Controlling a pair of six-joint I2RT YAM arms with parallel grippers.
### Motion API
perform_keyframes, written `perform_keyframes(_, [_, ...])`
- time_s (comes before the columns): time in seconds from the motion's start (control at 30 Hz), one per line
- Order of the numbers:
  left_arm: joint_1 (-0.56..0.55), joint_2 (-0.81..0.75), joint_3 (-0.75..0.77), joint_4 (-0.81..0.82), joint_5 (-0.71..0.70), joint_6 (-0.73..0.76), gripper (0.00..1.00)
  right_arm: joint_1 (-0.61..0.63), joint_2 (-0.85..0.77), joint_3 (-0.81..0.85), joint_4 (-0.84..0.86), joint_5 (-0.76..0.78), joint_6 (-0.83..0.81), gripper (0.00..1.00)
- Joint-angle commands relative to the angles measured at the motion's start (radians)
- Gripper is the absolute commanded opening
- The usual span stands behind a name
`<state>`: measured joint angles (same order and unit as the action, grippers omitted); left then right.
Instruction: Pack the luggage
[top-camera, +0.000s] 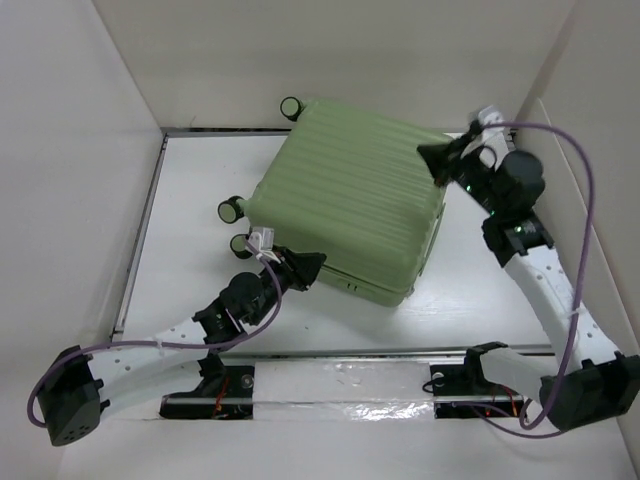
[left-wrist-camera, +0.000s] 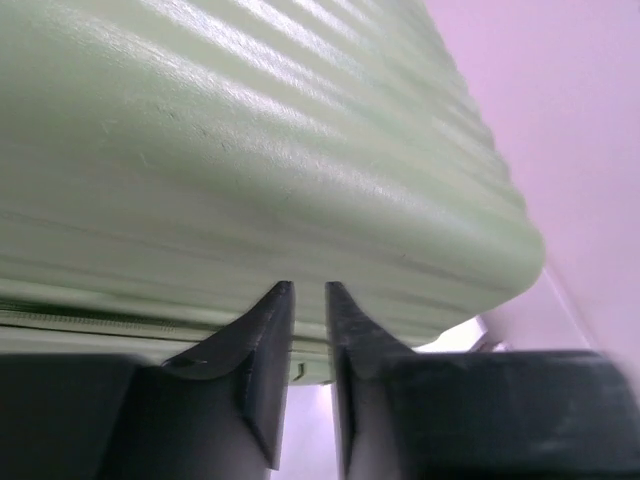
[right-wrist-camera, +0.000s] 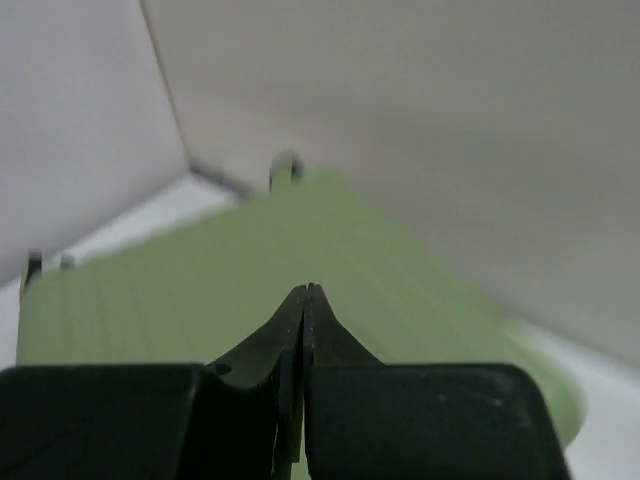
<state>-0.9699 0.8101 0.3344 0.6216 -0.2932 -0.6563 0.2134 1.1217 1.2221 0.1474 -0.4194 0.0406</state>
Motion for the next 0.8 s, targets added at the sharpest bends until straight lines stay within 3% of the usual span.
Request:
perform_keyframes(0.0, [-0.022, -0.009, 0.023, -0.017, 0.019, 0.032, 0.14, 0.05, -0.212, -0.201, -0.03, 0.031, 0.065, 0.0])
perform_keyframes(0.03, [-0.023, -0.012, 0.017, -0.025, 0.022, 0.038, 0.09, 0.104, -0.283, -0.361, 0.01, 0.048, 0.076, 0.0])
perform_keyframes(0.1, [-0.055, -0.017, 0.003, -0.031, 0.049, 0.078, 0.0, 0.158, -0.423, -0.513, 0.053, 0.082, 0.096, 0.0])
perform_keyframes(0.17, [-0.087, -0.014, -0.017, -0.026, 0.058, 0.105, 0.0, 0.221, -0.61, -0.695, -0.021, 0.157, 0.107, 0.0])
perform_keyframes(0.3, [-0.277, 0.069, 0.001, -0.046, -0.082, 0.161, 0.0, 0.291, -0.919, -0.881, -0.228, 0.298, 0.21, 0.0])
perform_keyframes(0.37, [-0.314, 0.136, 0.021, -0.033, -0.106, 0.156, 0.0, 0.311, -1.078, -0.915, -0.323, 0.362, 0.266, 0.0])
perform_keyframes(0.47, [-0.314, 0.213, 0.038, 0.051, -0.046, 0.126, 0.0, 0.336, -1.195, -0.955, -0.514, 0.478, 0.372, 0.03])
perform_keyframes(0.53, [-0.314, 0.283, 0.061, 0.069, -0.031, 0.127, 0.0, 0.345, -1.191, -0.975, -0.497, 0.455, 0.401, 0.11])
perform_keyframes(0.57, [-0.314, 0.303, 0.075, 0.069, -0.026, 0.129, 0.02, 0.345, -1.173, -0.978, -0.499, 0.446, 0.413, 0.21])
perform_keyframes(0.67, [-0.302, 0.359, 0.112, 0.082, -0.003, 0.127, 0.08, 0.357, -1.035, -0.955, -0.494, 0.427, 0.395, 0.36])
perform_keyframes(0.77, [-0.262, 0.382, 0.117, 0.113, 0.078, 0.112, 0.15, 0.38, -0.926, -0.938, -0.483, 0.45, 0.395, 0.41])
